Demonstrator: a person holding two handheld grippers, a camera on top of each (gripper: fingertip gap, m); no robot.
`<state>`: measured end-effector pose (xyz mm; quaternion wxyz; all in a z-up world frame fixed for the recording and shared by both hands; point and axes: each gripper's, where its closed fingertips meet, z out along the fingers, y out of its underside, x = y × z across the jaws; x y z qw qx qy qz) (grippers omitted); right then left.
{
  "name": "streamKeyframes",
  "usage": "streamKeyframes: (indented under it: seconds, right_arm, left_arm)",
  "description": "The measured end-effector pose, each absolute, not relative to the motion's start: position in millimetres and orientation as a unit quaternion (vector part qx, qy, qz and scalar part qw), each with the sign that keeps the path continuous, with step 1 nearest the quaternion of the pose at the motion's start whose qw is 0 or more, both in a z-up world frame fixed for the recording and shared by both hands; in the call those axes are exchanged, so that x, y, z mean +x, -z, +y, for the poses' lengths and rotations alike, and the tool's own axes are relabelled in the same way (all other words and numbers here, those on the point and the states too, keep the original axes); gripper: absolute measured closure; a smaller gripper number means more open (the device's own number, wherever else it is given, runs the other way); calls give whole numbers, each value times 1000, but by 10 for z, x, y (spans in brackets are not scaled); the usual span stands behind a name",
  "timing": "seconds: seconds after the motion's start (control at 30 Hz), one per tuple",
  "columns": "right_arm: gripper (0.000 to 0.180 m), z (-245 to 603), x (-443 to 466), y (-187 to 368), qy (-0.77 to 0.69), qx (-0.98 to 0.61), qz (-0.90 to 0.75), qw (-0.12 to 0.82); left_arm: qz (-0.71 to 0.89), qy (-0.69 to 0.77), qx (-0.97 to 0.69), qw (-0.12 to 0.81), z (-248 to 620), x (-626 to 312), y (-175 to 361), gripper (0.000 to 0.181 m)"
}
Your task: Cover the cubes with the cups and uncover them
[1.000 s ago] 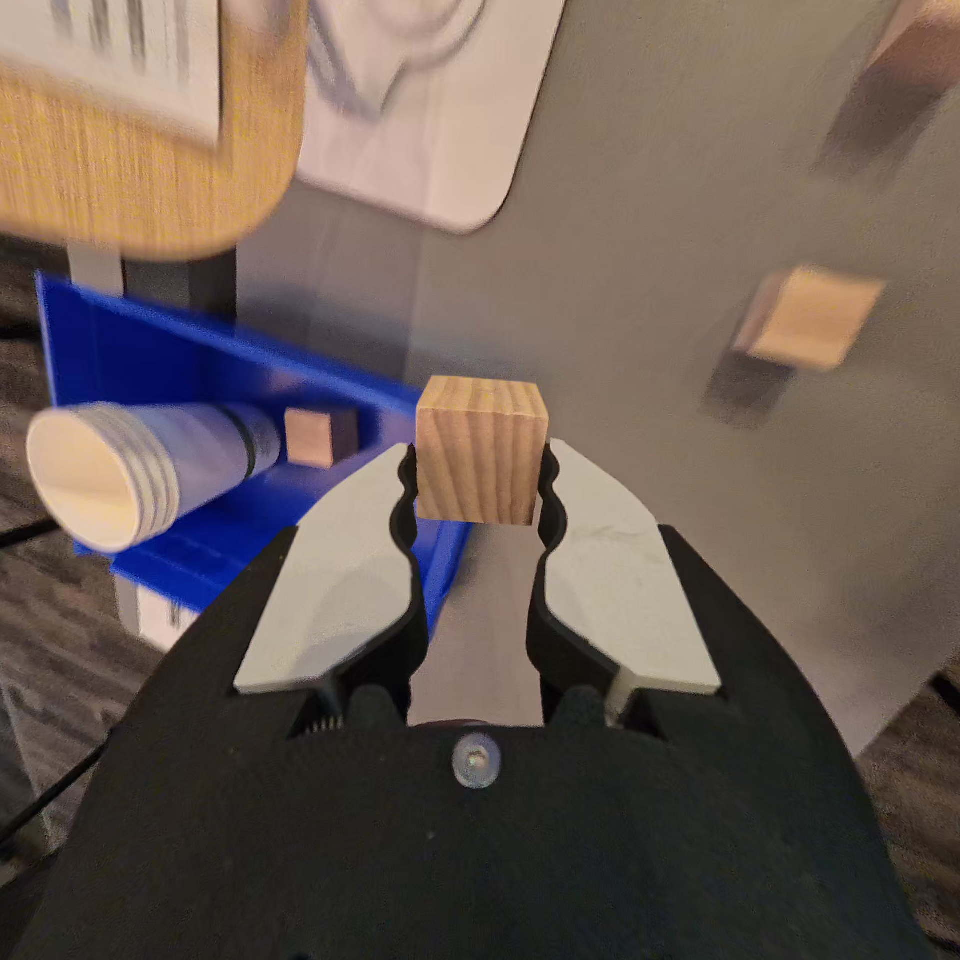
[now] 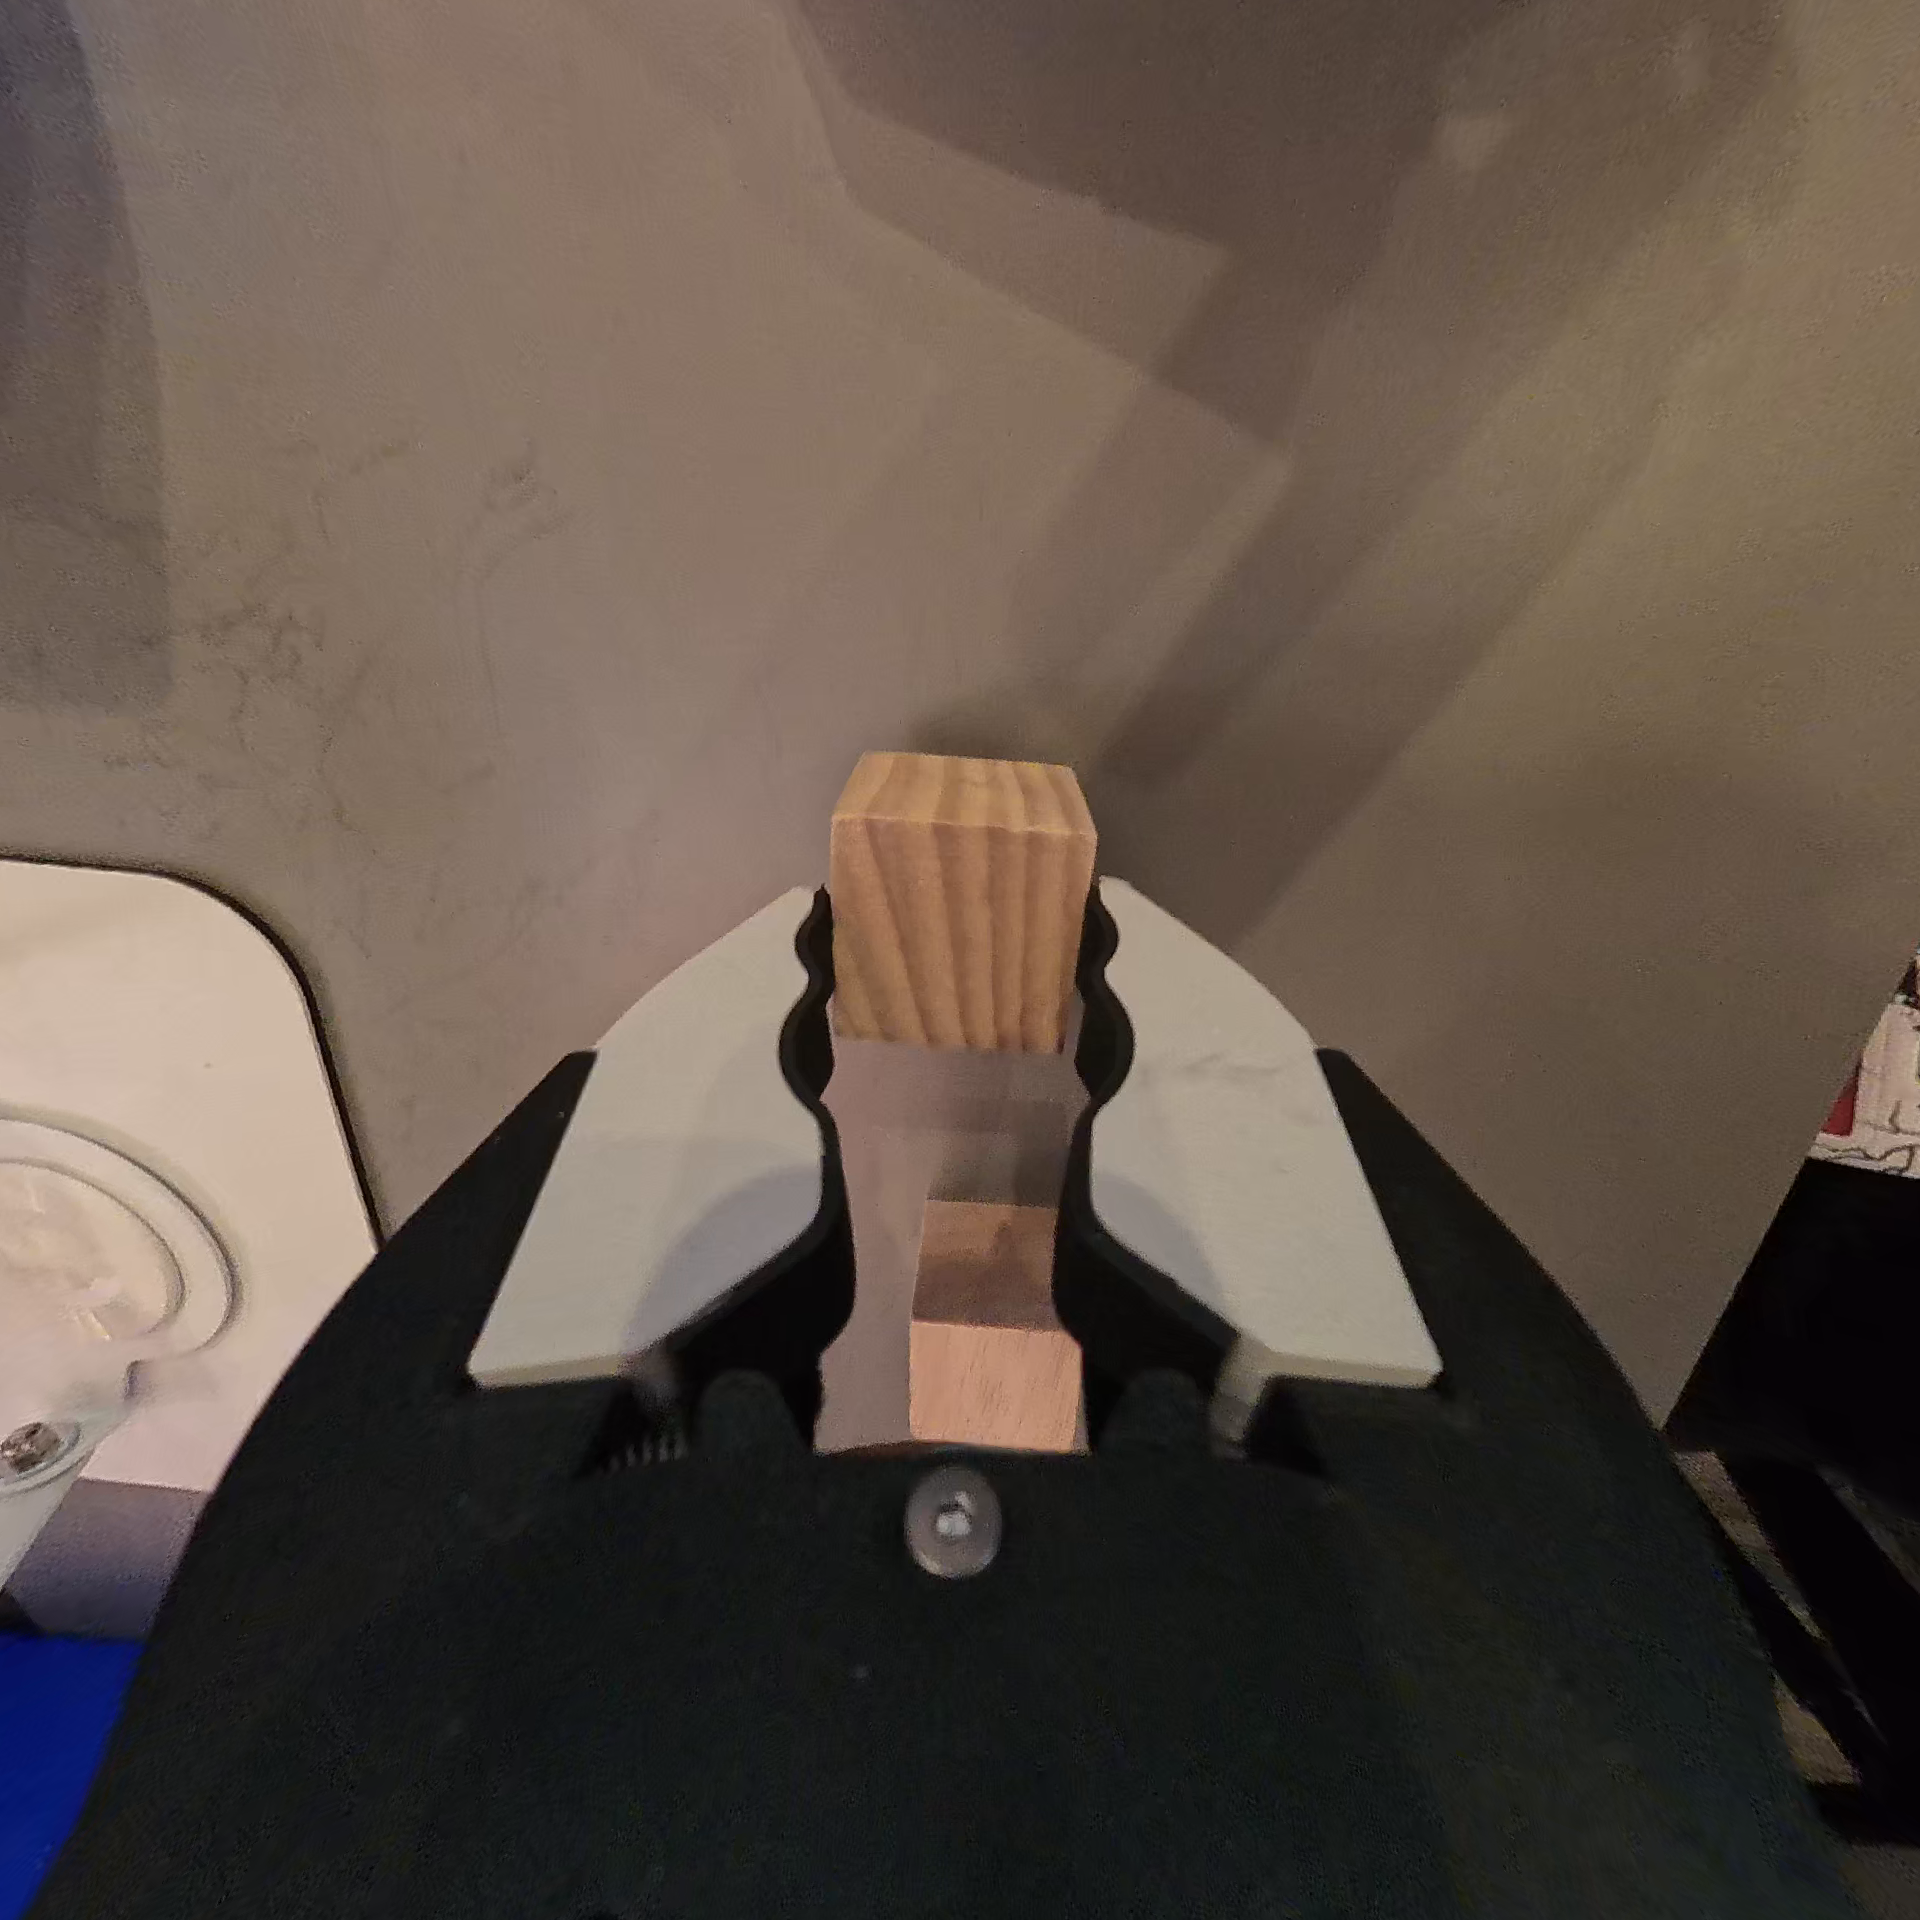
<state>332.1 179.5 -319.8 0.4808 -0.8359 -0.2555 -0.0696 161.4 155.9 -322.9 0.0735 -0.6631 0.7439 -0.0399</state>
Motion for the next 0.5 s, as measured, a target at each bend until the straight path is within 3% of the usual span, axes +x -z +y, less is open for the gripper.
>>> streamKeyframes:
  seconds: [0.23,0.43,0.5]
  right_arm:
    - [112,1793,3319,3200,70,-836,-257,480]
    - [112,1788,3316,3177,63,-833,-254,487]
    - [112,1786,3316,3170,61,-833,-253,488]
  left_arm:
    - [730,54,-679,55,1502,1665,3327,135]
    - [723,73,-678,107,1528,1557,3049,98]
    - [724,72,-669,151,1585,1370,2771,101]
